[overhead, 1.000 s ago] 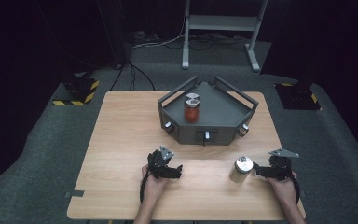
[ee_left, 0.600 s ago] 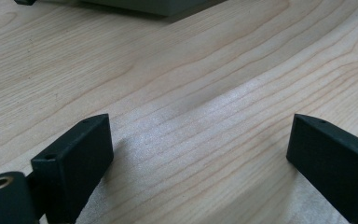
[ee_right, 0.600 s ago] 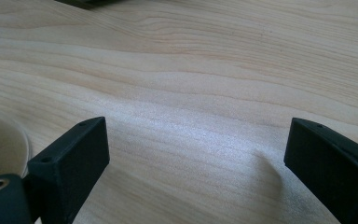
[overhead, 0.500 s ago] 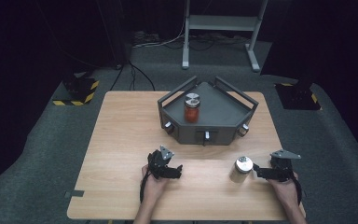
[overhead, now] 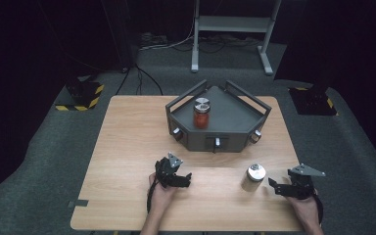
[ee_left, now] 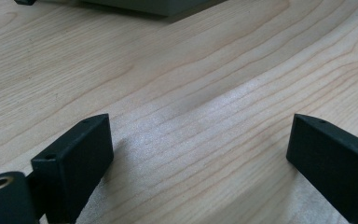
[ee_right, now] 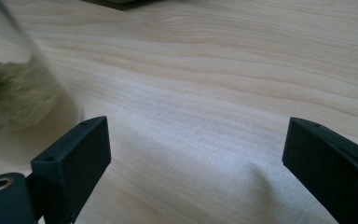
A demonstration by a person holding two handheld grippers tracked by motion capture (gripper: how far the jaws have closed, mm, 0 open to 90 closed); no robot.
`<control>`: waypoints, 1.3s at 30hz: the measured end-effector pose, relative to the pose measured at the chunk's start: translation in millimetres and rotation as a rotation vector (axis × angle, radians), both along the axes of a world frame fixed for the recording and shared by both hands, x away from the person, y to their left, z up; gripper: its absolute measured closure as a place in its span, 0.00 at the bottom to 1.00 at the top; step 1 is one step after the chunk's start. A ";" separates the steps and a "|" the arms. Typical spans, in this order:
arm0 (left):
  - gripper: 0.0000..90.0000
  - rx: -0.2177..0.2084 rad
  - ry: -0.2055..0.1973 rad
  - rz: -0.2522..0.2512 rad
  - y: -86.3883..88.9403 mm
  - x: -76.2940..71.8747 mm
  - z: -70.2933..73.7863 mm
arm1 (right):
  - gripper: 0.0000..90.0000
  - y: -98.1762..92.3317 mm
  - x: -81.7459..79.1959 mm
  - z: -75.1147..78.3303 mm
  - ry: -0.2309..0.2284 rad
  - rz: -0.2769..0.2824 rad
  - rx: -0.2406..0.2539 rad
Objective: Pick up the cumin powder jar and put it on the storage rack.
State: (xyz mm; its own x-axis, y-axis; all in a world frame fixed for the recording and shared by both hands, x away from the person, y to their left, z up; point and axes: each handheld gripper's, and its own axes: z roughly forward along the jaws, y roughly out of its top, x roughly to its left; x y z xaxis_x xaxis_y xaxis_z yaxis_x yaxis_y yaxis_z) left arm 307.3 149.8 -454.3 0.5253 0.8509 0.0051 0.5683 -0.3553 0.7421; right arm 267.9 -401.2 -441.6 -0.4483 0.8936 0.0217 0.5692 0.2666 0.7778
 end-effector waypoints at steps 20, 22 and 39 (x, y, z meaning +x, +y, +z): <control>0.08 0.000 0.000 0.000 -0.1 -0.1 0.0 | 0.09 -4.3 -16.8 -4.0 -0.021 0.205 0.054; 0.08 0.000 0.000 0.001 -0.1 -0.1 0.0 | 0.10 -1.8 -15.4 -3.3 -0.017 0.215 0.054; 0.08 -0.001 -0.001 0.001 -0.1 -0.2 -0.1 | 0.10 11.5 -6.4 -1.0 -0.040 0.277 0.059</control>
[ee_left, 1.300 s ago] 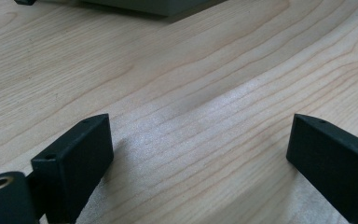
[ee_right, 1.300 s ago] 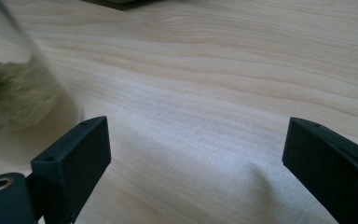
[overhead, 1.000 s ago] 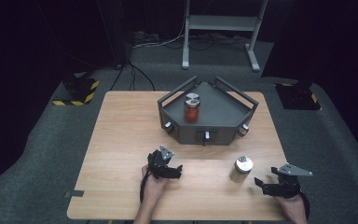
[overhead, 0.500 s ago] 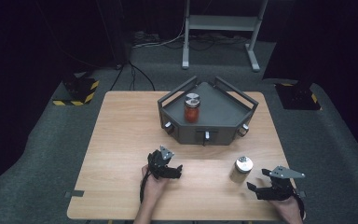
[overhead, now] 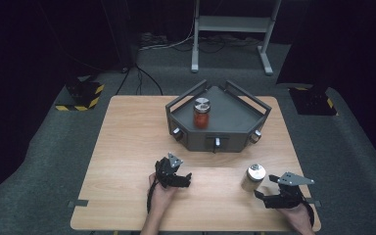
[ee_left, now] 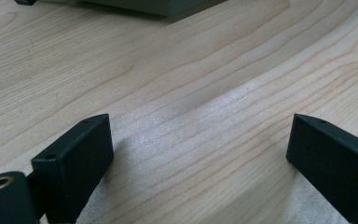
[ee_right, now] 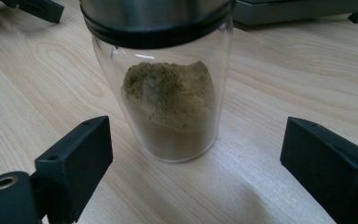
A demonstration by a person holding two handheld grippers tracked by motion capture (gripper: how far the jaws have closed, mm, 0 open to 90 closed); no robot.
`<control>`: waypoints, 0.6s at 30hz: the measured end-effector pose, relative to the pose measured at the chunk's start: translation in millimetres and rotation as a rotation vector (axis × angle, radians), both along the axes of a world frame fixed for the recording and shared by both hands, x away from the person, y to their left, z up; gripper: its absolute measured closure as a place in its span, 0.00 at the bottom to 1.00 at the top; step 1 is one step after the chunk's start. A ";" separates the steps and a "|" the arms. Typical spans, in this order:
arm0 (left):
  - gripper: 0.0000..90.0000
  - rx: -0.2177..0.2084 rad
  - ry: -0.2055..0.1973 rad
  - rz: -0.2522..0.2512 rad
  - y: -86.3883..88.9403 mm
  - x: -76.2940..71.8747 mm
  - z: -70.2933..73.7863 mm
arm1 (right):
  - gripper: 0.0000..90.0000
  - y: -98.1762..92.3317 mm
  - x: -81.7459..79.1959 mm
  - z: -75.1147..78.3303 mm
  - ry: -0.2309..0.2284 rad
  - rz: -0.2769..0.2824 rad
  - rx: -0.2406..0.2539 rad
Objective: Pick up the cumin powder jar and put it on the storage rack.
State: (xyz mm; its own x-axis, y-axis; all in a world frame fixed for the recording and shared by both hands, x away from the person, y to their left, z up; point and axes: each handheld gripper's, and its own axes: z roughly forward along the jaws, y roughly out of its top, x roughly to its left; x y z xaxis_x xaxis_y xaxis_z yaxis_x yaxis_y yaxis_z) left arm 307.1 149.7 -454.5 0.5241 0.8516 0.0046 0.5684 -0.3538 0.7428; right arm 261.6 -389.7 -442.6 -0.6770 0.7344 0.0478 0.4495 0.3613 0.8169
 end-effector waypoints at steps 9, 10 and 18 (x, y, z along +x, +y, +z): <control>0.08 0.001 0.000 -0.001 0.0 0.0 0.1 | 0.10 7.4 6.4 1.3 -0.013 0.025 0.010; 0.08 0.001 0.000 -0.001 0.0 0.0 0.1 | 0.10 8.1 7.1 1.5 -0.015 0.027 0.010; 0.08 0.000 0.000 0.000 0.0 0.0 0.0 | 0.12 13.1 12.6 0.8 -0.022 0.037 0.024</control>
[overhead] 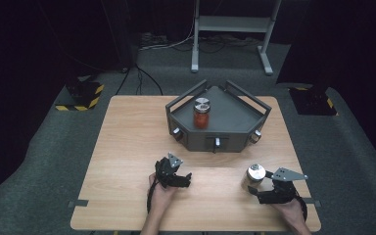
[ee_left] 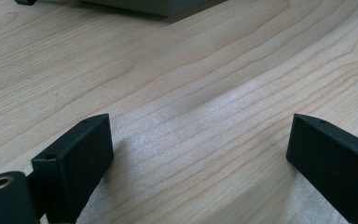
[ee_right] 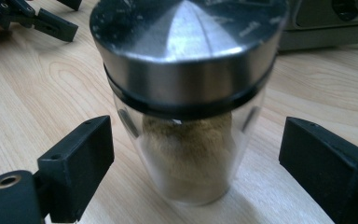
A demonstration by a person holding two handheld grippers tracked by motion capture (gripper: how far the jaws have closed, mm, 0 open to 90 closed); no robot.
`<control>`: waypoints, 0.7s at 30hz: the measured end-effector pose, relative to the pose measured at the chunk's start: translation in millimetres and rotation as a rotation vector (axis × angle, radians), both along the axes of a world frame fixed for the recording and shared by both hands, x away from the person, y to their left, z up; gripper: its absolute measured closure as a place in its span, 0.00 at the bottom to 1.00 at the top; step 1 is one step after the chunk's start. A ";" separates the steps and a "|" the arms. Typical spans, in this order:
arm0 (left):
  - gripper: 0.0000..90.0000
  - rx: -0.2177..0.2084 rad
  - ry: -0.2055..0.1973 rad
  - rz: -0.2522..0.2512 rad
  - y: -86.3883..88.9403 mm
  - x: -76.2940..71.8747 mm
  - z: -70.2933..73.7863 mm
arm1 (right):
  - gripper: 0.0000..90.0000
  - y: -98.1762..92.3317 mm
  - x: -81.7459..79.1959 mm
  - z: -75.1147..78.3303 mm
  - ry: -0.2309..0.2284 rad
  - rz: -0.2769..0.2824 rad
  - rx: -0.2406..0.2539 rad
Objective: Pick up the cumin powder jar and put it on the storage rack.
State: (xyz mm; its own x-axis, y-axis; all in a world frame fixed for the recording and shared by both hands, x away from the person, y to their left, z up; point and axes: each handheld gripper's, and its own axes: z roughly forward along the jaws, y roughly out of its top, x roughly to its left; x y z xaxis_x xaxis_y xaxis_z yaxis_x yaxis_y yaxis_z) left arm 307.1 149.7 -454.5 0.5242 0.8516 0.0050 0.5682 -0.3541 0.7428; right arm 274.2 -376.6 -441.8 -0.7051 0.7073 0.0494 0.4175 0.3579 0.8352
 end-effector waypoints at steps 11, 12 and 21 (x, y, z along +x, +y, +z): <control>0.08 0.000 0.000 0.000 0.0 0.0 0.0 | 0.13 6.0 6.9 0.1 -0.007 0.006 0.015; 0.08 0.000 0.000 0.000 0.0 0.0 0.0 | 0.13 6.5 8.8 -0.3 -0.005 0.007 0.021; 0.08 0.001 0.000 0.000 0.0 0.0 0.1 | 0.17 8.4 14.4 -4.1 0.001 0.016 0.036</control>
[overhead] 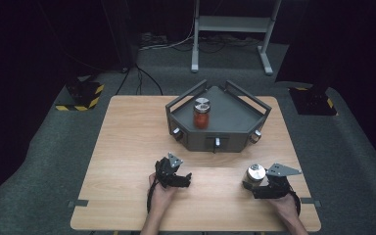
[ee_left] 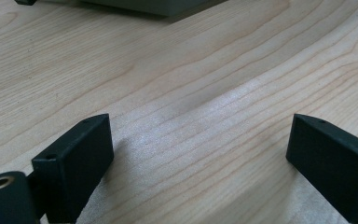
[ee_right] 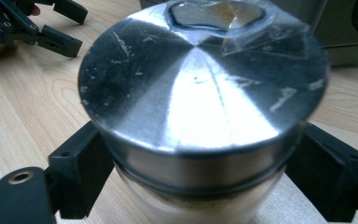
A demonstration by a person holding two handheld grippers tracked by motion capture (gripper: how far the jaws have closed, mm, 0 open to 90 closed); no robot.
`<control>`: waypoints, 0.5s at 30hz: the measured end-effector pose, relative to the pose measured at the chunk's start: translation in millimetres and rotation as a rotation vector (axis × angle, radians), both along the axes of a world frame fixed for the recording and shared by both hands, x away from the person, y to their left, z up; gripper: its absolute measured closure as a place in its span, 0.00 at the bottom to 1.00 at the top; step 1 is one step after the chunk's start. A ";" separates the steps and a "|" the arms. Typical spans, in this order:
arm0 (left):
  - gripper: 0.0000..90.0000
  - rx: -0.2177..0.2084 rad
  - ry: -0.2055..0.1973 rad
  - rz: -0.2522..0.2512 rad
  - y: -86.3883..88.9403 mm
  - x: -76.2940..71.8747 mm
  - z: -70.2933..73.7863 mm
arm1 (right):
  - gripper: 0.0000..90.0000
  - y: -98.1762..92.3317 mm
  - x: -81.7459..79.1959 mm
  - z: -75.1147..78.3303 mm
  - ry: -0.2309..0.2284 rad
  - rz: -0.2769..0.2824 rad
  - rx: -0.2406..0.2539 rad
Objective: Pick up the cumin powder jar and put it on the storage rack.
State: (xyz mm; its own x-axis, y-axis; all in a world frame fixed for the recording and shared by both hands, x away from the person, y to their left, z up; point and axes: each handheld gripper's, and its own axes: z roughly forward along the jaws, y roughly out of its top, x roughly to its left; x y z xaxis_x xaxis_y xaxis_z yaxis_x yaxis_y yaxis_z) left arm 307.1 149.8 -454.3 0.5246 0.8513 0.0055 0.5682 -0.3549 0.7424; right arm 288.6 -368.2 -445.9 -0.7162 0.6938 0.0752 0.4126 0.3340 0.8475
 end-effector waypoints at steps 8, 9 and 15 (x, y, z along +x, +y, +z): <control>0.08 0.000 0.000 0.000 0.0 0.0 0.0 | 0.23 -0.9 -1.0 -3.6 0.001 -0.006 0.009; 0.08 0.000 0.000 0.000 0.0 0.0 0.0 | 0.23 -0.8 -1.2 -3.9 0.000 -0.006 0.009; 0.08 0.000 0.000 0.000 0.0 0.0 0.0 | 0.28 -0.1 -3.5 -5.2 -0.015 -0.005 0.008</control>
